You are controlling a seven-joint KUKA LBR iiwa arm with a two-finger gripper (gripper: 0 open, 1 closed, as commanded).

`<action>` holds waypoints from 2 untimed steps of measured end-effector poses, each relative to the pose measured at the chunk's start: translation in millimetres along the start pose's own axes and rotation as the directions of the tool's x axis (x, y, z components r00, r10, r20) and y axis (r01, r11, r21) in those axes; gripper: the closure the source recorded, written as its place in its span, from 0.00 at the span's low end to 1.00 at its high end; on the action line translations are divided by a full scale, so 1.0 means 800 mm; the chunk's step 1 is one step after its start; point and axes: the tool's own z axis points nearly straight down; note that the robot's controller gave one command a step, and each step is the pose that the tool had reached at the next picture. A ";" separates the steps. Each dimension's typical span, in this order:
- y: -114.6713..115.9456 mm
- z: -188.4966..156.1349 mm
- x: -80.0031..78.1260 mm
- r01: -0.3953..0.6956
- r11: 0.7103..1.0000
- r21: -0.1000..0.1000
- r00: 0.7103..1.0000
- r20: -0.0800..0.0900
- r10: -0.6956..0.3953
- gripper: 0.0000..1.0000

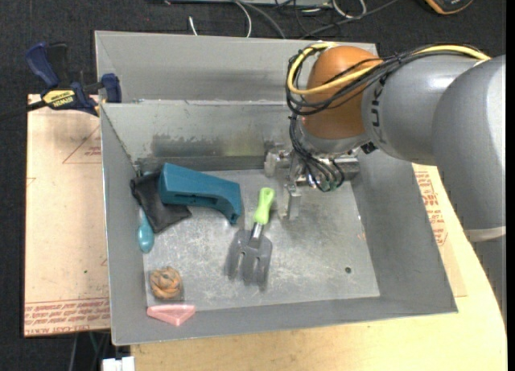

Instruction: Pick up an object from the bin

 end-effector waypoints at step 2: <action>0.044 0.003 0.000 0.433 0.901 -0.004 0.901 0.003 -0.433 1.00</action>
Offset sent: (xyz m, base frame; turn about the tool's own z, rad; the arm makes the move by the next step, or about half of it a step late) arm 0.0000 0.0000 0.0000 0.0000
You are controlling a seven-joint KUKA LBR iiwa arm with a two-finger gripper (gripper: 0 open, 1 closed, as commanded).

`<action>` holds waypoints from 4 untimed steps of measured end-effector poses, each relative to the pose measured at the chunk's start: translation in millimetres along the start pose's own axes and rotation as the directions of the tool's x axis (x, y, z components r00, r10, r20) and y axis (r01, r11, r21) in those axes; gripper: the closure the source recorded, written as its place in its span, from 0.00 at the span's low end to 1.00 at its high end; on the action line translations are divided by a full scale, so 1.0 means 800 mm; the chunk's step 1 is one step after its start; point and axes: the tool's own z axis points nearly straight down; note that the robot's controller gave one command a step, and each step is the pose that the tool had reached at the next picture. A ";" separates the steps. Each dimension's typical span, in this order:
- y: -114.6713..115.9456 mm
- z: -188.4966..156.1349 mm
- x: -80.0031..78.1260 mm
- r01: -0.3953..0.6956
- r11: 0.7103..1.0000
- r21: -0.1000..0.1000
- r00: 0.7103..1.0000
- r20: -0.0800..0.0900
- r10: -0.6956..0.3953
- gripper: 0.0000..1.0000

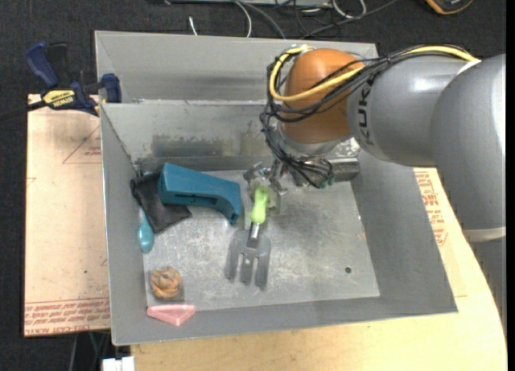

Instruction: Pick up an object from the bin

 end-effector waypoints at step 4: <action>0.016 -0.030 0.076 0.105 0.994 -0.008 0.994 -0.007 -0.105 1.00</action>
Offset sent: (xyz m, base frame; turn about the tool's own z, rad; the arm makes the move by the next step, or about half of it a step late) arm -0.0011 -0.0376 0.2102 0.0729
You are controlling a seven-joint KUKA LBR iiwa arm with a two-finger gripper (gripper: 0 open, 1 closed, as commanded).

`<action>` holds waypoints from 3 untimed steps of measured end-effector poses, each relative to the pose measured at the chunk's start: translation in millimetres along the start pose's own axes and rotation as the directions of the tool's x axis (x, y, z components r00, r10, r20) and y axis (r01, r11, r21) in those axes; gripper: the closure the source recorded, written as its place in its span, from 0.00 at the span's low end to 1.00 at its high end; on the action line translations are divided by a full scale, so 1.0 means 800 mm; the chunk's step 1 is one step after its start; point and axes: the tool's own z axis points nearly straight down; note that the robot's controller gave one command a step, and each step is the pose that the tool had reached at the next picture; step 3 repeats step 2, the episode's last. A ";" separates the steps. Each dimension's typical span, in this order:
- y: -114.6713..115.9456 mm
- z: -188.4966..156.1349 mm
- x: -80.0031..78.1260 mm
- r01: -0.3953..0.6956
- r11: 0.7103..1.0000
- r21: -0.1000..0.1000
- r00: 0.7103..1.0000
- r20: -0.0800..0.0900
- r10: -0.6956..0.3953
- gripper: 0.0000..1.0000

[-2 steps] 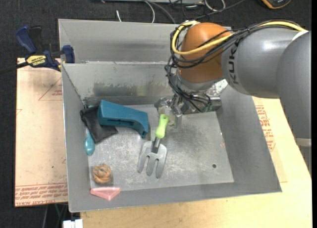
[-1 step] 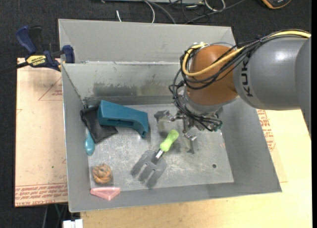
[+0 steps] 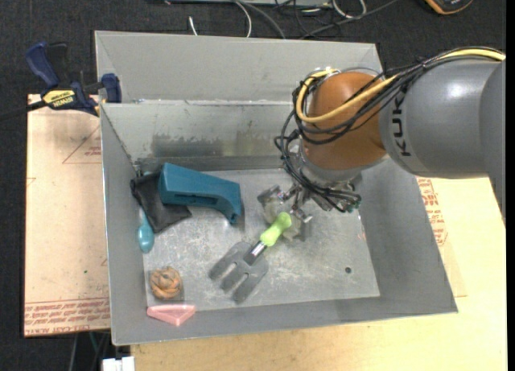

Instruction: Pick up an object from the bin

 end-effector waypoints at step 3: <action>0.003 -0.096 0.022 0.021 1.000 -0.003 1.000 -0.002 -0.021 1.00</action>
Offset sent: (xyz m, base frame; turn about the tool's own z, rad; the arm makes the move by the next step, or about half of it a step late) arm -0.0215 -0.0147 0.1128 -0.0330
